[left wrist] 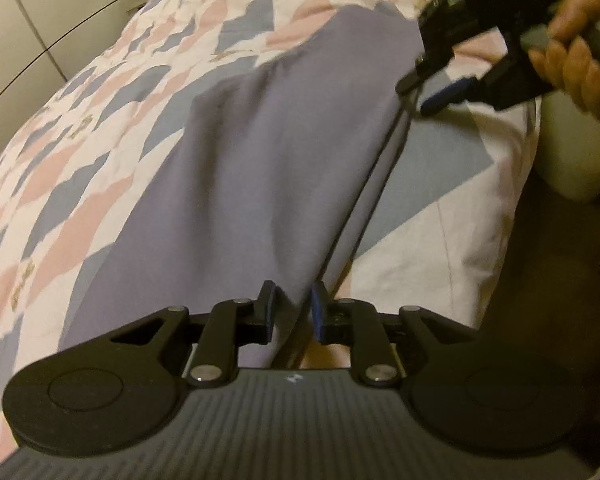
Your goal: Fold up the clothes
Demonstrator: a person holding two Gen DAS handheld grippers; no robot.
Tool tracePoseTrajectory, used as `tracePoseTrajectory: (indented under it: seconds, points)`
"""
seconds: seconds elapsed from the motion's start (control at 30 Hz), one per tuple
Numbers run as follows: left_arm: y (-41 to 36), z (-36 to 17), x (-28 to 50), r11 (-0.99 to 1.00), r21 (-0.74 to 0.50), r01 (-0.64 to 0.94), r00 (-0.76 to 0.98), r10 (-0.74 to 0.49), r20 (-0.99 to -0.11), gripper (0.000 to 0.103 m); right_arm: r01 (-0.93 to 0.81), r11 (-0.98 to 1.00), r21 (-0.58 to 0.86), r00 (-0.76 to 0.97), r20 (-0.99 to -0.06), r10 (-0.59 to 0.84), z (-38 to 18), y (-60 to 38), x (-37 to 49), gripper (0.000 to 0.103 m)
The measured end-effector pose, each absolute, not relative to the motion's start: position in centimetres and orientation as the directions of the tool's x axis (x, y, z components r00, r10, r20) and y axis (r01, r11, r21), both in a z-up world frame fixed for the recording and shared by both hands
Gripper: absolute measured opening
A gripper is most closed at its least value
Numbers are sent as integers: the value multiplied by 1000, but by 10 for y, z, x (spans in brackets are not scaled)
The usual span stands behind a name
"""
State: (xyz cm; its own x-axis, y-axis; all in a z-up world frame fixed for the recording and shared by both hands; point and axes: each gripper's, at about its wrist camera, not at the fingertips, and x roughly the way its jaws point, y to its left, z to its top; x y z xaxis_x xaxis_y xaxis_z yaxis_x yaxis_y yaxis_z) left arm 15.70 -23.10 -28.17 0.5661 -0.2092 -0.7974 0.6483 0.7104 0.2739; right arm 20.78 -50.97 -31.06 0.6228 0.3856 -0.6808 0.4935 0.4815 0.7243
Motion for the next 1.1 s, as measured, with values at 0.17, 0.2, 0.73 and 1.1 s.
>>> tracePoseTrajectory:
  seconds: [0.17, 0.2, 0.73, 1.1]
  points:
    - [-238, -289, 155, 650, 356, 672, 591, -181, -786, 18, 509, 450, 734, 635, -673, 379, -318, -522, 212, 30]
    - [-239, -290, 154, 640, 370, 673, 598, -177, -782, 18, 506, 447, 738, 639, -668, 380, -319, -523, 215, 30]
    - [-239, -292, 139, 561, 434, 706, 643, -250, -724, 1, 412, 555, 723, 665, -655, 359, -299, -527, 225, 5]
    - [-230, -285, 134, 624, 397, 673, 662, -268, -700, 1, 321, 638, 700, 736, -608, 297, -271, -512, 208, 3]
